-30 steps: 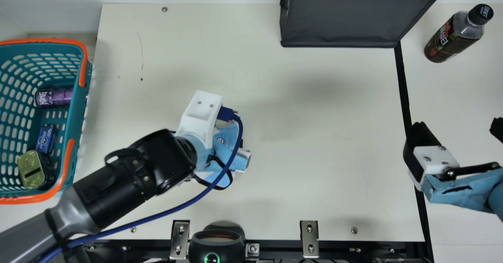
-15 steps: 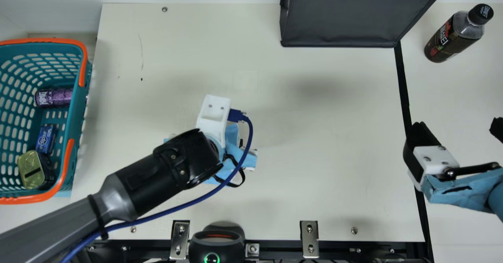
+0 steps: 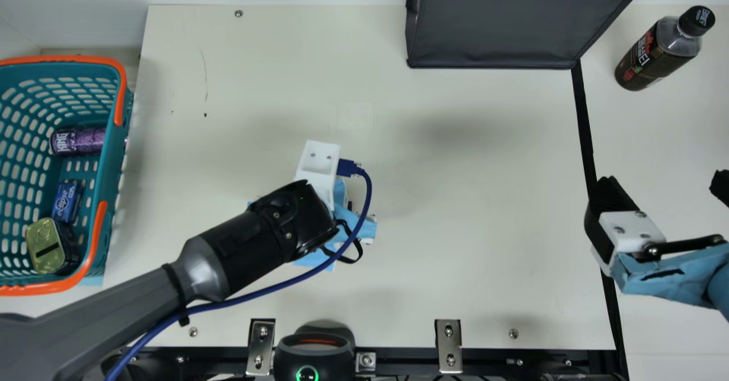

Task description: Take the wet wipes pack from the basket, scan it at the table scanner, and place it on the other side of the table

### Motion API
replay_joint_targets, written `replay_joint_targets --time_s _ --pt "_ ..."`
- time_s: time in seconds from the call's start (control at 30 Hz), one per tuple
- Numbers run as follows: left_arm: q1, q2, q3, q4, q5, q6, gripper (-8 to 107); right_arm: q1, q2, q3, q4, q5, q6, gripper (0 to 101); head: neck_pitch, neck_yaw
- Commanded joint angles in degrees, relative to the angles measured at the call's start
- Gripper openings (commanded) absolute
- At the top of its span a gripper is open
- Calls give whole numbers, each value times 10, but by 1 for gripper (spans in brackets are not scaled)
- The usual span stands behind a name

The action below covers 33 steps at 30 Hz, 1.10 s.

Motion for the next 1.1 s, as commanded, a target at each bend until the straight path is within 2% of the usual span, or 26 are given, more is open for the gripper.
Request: replay_joint_targets --time_s 0.0,0.6,1.07 --pt "2 5 2 -1 -4 2 90 0 0 0 0 0 0 95 -17 2" --pt "9 30 12 -4 -25 16 90 0 0 0 0 0 0 95 -17 2" --pt "5 32 19 4 -31 18 -4 0 0 0 0 0 0 95 -17 2"
